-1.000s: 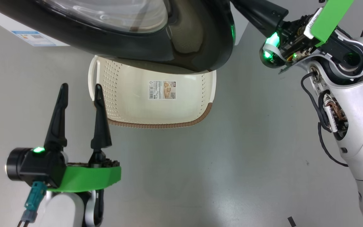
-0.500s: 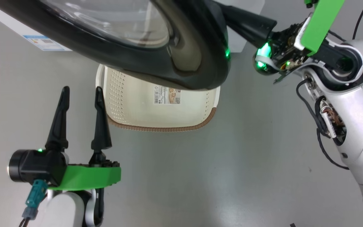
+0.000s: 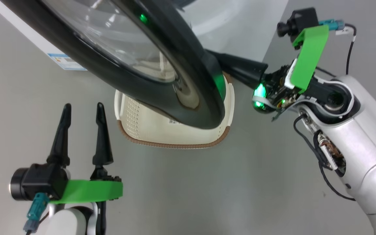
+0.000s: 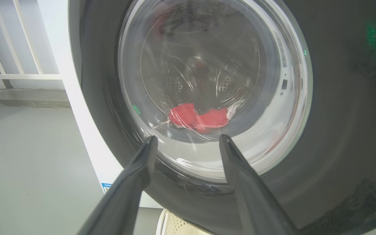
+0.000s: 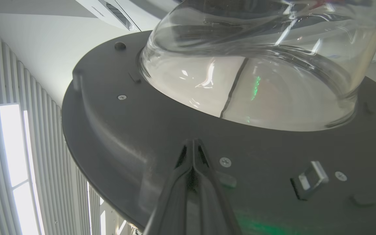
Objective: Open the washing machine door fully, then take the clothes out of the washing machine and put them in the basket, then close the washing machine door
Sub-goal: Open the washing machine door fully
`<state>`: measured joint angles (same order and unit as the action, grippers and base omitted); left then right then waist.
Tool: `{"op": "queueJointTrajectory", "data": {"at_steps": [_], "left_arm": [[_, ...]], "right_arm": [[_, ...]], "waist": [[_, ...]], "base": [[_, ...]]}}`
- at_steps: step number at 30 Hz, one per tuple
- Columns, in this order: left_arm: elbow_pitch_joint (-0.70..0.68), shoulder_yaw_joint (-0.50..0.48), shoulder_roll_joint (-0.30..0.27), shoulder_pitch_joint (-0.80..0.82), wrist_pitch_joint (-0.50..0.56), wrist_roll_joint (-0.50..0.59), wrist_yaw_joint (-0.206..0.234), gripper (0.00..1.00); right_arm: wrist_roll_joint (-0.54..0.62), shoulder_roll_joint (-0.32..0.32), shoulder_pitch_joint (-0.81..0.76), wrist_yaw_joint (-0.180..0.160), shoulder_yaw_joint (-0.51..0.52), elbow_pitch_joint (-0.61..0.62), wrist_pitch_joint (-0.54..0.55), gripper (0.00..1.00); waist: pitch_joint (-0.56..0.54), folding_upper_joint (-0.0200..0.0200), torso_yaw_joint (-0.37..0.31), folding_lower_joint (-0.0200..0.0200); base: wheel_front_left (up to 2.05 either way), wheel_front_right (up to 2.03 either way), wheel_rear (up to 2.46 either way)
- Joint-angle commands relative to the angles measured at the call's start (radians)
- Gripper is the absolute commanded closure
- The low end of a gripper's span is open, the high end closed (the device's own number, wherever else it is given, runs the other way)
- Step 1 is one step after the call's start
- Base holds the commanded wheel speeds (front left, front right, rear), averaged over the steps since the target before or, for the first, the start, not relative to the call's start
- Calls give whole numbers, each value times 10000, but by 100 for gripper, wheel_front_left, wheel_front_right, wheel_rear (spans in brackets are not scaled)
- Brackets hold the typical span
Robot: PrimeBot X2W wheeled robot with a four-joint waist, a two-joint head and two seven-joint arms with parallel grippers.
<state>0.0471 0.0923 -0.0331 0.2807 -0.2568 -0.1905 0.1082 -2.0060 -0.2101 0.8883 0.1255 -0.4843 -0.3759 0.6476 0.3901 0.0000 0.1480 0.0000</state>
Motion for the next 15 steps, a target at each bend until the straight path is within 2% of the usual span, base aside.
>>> {"op": "queueJointTrajectory", "data": {"at_steps": [1, 15], "left_arm": [[-187, -391, -172, -176, -49, -67, 123, 0], [94, -439, -172, -959, -49, -192, 341, 0]], "right_arm": [[-66, 184, -234, 52, -154, 335, 66, 100], [-353, 294, -1048, 52, -1164, -26, 328, 100]], "waist": [[-278, 0, 189, 0], [-1720, 0, 1088, 0]], "base": [[0, 0, 0], [0, 0, 0]]}}
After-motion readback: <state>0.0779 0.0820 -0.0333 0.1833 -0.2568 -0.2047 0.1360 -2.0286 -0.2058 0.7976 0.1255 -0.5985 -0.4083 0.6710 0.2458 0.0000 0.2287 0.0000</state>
